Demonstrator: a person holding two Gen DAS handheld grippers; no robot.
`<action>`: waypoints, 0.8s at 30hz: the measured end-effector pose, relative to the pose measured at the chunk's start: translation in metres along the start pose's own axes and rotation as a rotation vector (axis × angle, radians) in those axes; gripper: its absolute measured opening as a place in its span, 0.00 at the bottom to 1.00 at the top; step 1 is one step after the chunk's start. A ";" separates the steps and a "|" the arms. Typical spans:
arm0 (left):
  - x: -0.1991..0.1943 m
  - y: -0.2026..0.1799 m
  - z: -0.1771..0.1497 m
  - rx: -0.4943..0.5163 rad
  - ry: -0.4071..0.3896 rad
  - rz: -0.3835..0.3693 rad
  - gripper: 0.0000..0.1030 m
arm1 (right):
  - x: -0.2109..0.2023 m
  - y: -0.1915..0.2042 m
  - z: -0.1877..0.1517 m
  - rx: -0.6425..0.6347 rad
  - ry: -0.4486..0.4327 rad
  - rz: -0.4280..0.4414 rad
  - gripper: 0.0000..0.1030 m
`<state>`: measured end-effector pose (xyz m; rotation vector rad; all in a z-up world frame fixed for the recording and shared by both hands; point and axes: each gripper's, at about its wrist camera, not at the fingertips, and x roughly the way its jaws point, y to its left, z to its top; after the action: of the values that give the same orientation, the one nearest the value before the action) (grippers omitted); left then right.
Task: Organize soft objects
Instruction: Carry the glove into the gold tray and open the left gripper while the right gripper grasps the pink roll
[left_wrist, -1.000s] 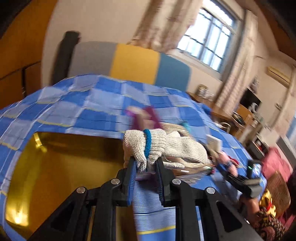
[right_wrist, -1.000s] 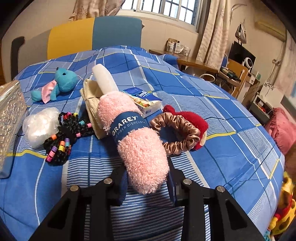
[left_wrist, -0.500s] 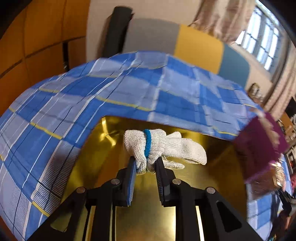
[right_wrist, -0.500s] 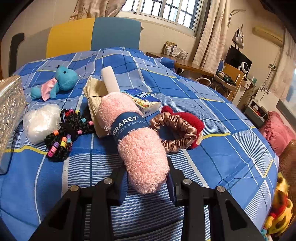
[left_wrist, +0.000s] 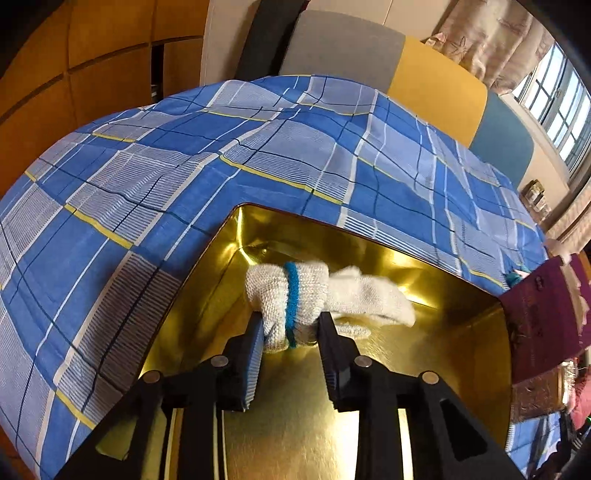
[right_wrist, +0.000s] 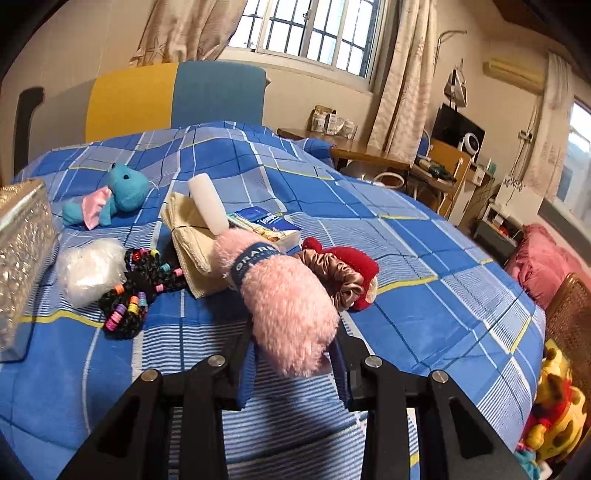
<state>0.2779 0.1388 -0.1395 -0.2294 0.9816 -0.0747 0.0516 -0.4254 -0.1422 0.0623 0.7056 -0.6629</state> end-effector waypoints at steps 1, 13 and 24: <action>-0.002 0.001 0.001 -0.013 0.000 -0.009 0.28 | -0.002 -0.002 0.000 0.013 0.006 0.004 0.34; 0.000 0.011 0.021 -0.074 0.010 -0.090 0.32 | -0.057 -0.001 0.014 0.049 -0.027 0.095 0.30; -0.044 0.005 0.029 -0.005 -0.129 -0.069 0.33 | -0.106 0.020 0.035 0.084 -0.072 0.224 0.30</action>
<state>0.2775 0.1554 -0.0897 -0.2698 0.8455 -0.1187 0.0233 -0.3613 -0.0526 0.1913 0.5913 -0.4776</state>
